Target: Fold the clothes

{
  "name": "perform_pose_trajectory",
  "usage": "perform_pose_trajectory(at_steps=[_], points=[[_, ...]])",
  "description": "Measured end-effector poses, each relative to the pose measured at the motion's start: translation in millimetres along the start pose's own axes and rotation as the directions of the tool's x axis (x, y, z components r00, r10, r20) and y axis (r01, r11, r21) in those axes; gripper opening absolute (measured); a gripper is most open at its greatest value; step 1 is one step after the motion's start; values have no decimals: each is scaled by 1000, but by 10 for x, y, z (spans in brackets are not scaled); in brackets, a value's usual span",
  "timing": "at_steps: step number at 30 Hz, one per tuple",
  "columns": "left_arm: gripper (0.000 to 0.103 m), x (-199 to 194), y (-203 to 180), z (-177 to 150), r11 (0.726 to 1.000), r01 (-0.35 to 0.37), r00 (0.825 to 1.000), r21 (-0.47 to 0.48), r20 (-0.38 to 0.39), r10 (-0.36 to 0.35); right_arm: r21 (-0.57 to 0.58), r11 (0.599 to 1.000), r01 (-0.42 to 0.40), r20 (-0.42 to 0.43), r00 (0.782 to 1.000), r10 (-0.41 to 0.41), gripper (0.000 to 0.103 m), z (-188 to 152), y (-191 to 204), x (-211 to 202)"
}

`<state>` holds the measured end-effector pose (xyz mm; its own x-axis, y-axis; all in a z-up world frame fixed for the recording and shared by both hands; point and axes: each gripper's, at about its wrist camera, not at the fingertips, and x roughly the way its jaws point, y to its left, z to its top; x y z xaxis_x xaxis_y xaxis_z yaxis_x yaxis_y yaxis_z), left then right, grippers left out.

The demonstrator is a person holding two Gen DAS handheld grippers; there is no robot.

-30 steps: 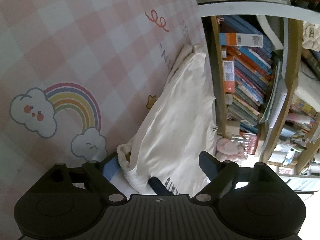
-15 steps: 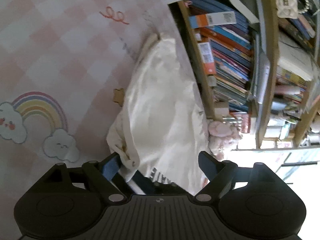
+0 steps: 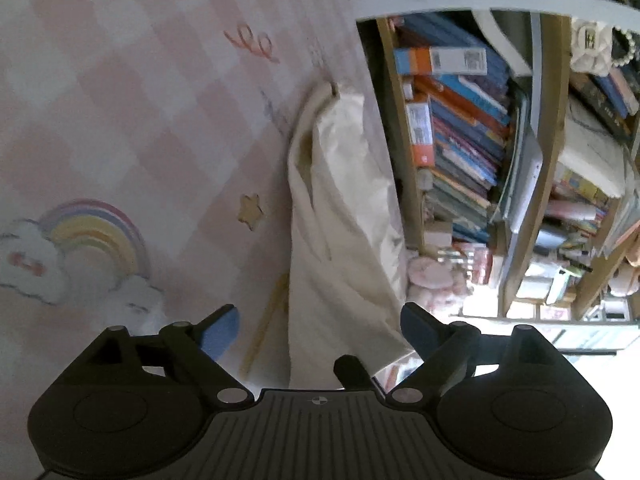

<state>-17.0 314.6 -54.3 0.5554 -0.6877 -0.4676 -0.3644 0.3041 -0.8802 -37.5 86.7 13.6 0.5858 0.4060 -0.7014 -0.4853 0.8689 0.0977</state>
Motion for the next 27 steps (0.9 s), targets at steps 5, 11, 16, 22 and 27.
perform_pose_trajectory(at_steps=[5,11,16,22,27], points=[[90,215,78,4,991,76,997,-106,-22,-79,-21,999,-45,-25,999,45,3,8,68,0],[90,298,87,13,990,76,997,-122,-13,-79,-72,996,-46,-76,996,41,41,-40,148,25],[89,337,124,-2,988,69,997,-139,-8,-70,-25,999,-31,-57,998,30,46,-29,3,-81],[88,334,161,-16,988,44,999,-148,7,-44,68,998,13,-76,997,-7,55,38,-283,-112],[81,261,174,-72,988,9,997,-156,74,3,139,988,63,-103,993,-49,66,115,-531,-106]])
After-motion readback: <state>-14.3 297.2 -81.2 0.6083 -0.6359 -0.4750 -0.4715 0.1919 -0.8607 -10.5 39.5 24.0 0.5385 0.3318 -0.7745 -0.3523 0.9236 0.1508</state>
